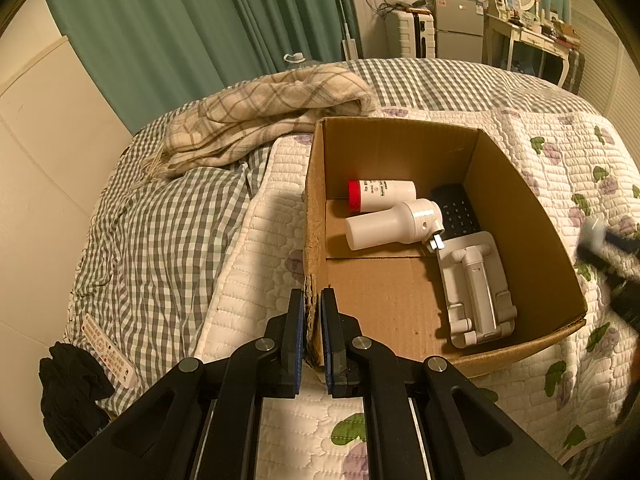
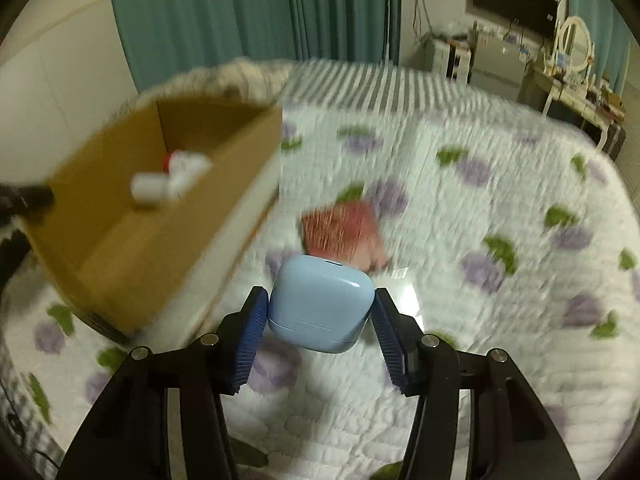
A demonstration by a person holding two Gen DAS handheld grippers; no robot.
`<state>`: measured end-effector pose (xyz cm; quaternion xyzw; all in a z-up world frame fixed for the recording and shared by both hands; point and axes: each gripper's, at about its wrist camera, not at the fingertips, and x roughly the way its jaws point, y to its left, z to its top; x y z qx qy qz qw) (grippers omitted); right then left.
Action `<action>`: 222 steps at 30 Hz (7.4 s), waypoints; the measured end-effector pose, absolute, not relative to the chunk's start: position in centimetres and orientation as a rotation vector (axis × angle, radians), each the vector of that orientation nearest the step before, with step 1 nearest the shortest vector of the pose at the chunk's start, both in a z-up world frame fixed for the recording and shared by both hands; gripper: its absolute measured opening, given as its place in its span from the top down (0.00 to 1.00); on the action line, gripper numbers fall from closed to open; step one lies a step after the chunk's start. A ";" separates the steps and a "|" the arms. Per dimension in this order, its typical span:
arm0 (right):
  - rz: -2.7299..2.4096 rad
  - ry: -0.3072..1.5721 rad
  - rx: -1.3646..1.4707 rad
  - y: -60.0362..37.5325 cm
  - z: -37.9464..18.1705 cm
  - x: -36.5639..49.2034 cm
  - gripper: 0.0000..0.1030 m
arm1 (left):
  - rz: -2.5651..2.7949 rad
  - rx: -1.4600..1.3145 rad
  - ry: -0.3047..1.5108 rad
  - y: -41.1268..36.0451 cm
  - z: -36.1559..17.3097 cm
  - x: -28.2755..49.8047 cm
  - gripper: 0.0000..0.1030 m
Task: Organize rigid objects
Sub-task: 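Grasp the light-blue earbud case with the right gripper, then drop the light-blue earbud case into the box with the right gripper, then grasp the white charger plug on the quilt with the right gripper, then carry the white charger plug into the box and release it, then grasp the second white square charger with the right gripper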
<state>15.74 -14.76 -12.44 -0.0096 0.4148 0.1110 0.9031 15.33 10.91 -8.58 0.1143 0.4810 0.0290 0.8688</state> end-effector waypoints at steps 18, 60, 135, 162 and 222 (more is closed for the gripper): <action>0.516 0.690 -0.172 -2.8 -2.6 18.1 0.48 | 0.058 0.235 1.006 10.7 -8.6 15.2 0.93; 0.187 0.652 -0.070 -19.6 -0.3 17.2 0.12 | 0.069 0.240 1.009 10.2 -8.6 14.9 0.93; 0.622 0.786 -0.178 -1.8 -3.3 19.3 0.61 | 0.081 0.238 1.010 10.5 -8.5 15.2 0.93; 0.572 0.810 -0.070 -3.9 -4.9 19.6 0.21 | 0.077 0.236 1.008 10.3 -8.7 15.2 0.93; 0.258 0.953 -0.039 -14.3 -19.5 19.3 0.48 | 0.085 0.243 1.005 10.9 -8.8 15.1 0.93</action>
